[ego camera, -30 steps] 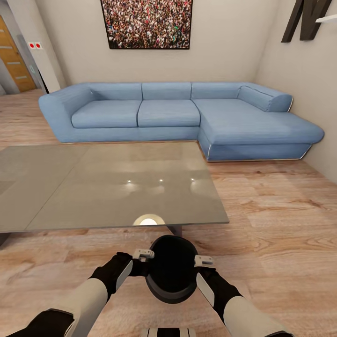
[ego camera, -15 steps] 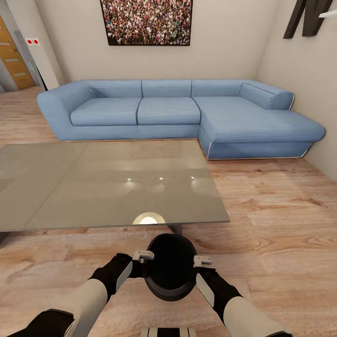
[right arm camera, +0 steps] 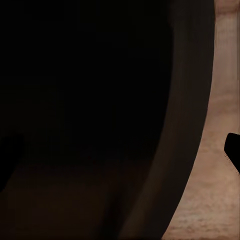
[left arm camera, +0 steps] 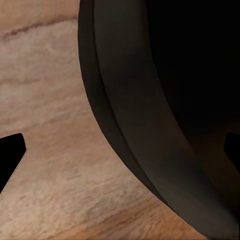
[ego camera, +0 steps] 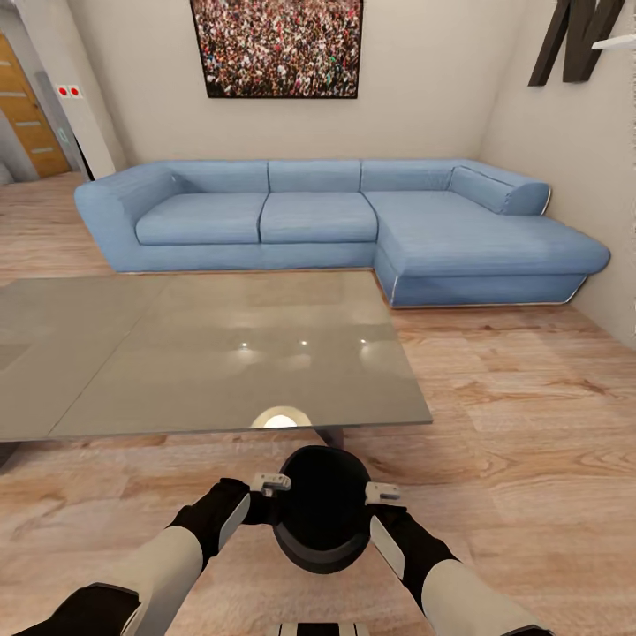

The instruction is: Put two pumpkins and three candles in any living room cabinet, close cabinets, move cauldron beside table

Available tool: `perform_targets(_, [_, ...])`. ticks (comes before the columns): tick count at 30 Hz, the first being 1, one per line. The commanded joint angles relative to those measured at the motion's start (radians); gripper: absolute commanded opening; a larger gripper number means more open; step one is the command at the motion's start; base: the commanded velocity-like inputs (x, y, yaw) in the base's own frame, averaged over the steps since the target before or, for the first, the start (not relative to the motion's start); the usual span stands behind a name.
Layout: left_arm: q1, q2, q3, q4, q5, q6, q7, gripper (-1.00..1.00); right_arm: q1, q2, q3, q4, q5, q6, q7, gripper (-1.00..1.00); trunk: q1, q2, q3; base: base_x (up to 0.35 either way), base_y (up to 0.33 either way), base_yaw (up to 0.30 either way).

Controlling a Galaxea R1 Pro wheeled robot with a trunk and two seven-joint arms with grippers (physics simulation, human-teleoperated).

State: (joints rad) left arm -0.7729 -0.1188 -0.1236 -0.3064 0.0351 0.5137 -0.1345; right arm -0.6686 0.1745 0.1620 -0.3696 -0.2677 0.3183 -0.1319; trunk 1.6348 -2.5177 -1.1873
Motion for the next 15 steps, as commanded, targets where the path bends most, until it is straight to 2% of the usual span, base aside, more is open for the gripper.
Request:
perform_targets(1, [0.000,0.001,-0.005,-0.002,0.003,0.005,-0.001,1.00,0.000,0.000,0.005,-0.002,-0.010,0.004,-0.009,1.00,-0.001,0.000,0.003,0.000,0.000,0.000])
perform_targets(15, [0.000,0.001,-0.005,0.000,0.003,0.008,0.000,1.00,0.000,0.000,0.007,-0.003,-0.011,0.007,-0.009,1.00,-0.007,0.003,0.057,0.000,0.000,0.000])
